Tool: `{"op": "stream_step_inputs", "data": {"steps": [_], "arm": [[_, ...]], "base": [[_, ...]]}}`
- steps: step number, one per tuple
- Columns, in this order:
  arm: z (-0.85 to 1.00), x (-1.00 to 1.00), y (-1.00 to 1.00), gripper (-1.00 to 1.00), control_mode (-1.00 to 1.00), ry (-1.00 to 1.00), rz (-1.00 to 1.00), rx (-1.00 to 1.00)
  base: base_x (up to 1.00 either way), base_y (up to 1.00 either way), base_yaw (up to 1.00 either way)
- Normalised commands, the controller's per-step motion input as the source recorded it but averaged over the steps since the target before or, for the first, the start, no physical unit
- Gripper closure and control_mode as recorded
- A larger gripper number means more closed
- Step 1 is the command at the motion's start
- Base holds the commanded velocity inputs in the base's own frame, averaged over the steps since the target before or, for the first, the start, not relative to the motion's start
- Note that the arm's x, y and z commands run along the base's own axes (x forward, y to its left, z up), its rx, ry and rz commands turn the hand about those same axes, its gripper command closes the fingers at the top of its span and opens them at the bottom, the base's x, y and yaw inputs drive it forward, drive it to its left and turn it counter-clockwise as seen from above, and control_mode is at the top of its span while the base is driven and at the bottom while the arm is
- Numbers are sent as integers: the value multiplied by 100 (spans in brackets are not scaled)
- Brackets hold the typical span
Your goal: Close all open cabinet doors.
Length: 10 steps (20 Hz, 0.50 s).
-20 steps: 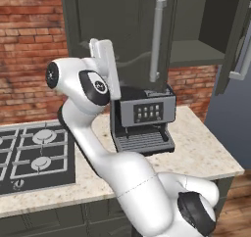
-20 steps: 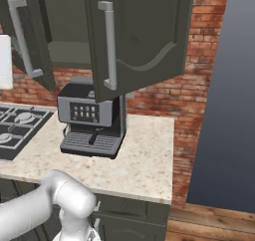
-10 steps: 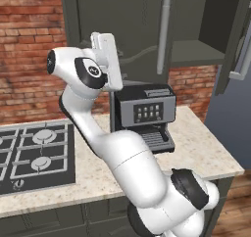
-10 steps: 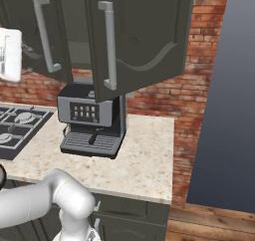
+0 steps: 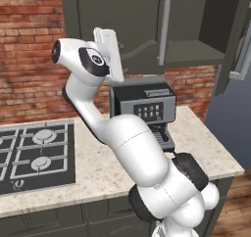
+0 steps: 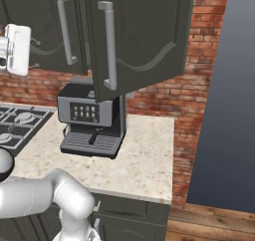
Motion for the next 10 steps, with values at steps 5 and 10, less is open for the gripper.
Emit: {"op": "stream_step_inputs", "data": {"steps": [5,10], "arm": [[-13,35,-34,-100,-100,0,0,5],[-10,29,-37,-100,-100,0,1,6]], "base": [[0,0,0],[0,0,0]]}}
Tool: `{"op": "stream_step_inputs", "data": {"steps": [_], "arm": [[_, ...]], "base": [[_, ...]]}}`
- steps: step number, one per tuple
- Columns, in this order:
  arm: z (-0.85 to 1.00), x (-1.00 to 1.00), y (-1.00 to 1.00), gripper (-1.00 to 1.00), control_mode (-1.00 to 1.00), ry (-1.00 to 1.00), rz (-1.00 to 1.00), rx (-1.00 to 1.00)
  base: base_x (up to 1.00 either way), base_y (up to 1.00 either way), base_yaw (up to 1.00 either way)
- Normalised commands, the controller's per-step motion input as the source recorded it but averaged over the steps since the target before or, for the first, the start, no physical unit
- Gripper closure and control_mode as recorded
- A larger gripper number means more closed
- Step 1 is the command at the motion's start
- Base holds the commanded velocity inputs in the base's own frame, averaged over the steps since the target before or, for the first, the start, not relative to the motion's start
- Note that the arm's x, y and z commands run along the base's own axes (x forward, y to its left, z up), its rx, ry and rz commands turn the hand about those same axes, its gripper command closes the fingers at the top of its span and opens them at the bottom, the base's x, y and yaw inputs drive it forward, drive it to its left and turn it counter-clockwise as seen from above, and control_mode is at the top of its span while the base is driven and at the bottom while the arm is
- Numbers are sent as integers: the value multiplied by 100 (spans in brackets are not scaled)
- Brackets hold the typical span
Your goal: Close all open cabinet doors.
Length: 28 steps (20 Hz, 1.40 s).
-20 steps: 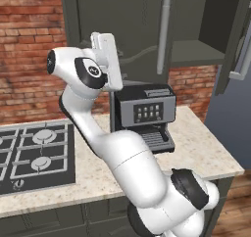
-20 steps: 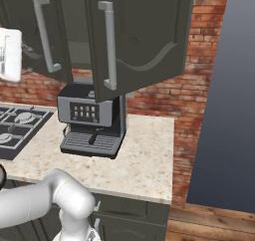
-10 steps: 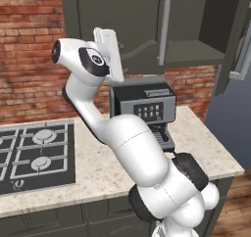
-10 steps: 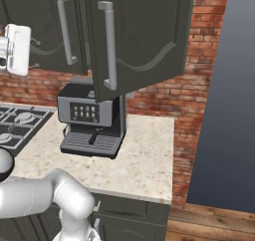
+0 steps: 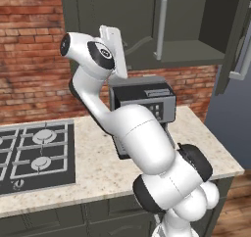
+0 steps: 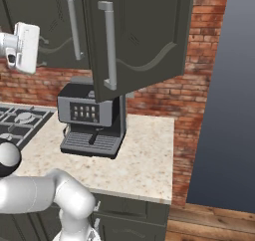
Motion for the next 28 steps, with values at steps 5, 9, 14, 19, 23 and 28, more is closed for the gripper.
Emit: {"op": "stream_step_inputs", "data": {"steps": [5,9,14,19,23,28], "arm": [[-10,21,-31,-100,-100,0,3,6],[-4,-26,-2,-100,-100,-4,8,10],[0,-58,0,-100,-100,-9,4,3],[0,-62,0,-100,-100,-5,1,2],[0,-61,-1,-100,-100,-2,3,3],[0,-63,-14,-100,-100,-2,10,0]], "base": [[0,0,0],[0,0,0],[0,0,0],[0,0,0],[0,0,0],[0,0,0]]}}
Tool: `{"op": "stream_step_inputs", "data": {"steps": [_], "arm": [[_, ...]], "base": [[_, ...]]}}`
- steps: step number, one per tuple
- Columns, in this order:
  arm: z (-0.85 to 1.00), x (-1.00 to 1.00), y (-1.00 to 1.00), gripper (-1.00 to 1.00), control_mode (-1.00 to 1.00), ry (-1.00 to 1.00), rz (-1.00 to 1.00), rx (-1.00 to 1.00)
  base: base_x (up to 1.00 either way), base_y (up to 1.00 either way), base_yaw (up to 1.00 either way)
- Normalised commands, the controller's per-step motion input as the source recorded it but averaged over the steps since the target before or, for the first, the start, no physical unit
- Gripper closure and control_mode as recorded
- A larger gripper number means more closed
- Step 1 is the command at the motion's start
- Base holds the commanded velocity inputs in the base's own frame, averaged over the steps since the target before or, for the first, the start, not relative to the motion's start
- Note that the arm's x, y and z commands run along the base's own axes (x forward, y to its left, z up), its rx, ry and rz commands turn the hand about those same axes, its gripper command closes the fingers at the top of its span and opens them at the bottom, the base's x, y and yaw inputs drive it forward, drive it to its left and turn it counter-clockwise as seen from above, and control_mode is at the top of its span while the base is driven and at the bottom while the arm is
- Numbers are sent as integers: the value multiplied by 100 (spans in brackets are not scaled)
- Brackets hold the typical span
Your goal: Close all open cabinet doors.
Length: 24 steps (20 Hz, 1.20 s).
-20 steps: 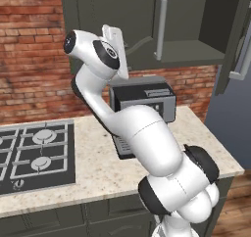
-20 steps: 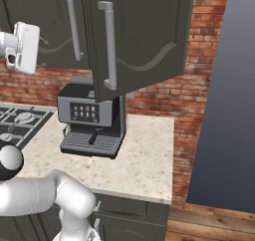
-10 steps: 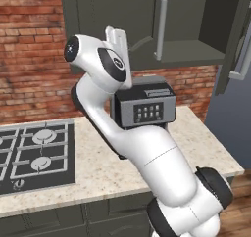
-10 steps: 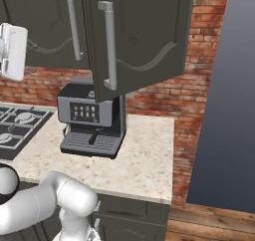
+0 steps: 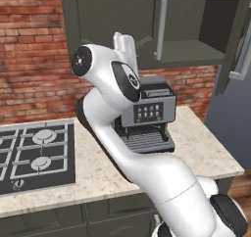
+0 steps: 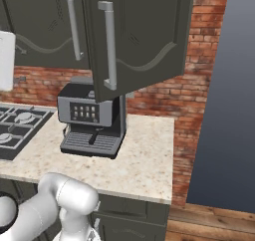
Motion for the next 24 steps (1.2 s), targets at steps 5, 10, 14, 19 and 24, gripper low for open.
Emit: {"op": "stream_step_inputs", "data": {"steps": [5,10,14,19,24], "arm": [[0,-65,-18,-100,-100,-1,9,0],[0,-64,-17,-100,-100,0,7,0],[0,-64,-11,-100,-100,0,1,0],[0,-58,-28,-100,-100,0,-3,0],[1,-45,-44,-100,-100,4,-30,9]], "base": [[0,0,0],[0,0,0],[0,0,0],[0,0,0],[0,0,0]]}}
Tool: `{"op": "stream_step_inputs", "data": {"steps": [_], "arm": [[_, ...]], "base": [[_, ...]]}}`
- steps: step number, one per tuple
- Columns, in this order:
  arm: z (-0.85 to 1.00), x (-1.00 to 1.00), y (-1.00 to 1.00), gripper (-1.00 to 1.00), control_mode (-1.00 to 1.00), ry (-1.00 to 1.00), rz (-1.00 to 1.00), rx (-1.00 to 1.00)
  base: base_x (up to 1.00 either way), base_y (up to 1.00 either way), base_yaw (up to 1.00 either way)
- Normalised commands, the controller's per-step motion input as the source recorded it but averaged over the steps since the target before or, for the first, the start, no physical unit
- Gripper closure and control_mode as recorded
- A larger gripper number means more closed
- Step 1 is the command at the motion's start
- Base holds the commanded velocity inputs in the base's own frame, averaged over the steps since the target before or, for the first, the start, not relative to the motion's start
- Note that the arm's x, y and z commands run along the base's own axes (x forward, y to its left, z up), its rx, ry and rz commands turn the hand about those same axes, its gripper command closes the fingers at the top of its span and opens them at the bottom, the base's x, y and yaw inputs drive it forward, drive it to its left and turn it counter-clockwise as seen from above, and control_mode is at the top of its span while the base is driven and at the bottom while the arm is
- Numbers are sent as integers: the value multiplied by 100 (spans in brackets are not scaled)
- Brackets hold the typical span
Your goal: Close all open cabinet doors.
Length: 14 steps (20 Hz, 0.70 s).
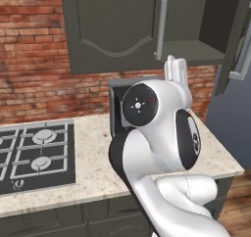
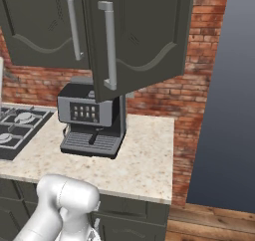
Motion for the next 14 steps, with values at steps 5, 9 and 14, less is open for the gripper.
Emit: {"op": "stream_step_inputs", "data": {"steps": [5,9,14], "arm": [[1,-33,-48,-100,-100,7,-37,6],[0,-40,-49,-100,-100,2,-29,2],[0,-29,-38,-100,-100,0,-25,1]], "base": [[0,0,0],[0,0,0],[0,0,0]]}}
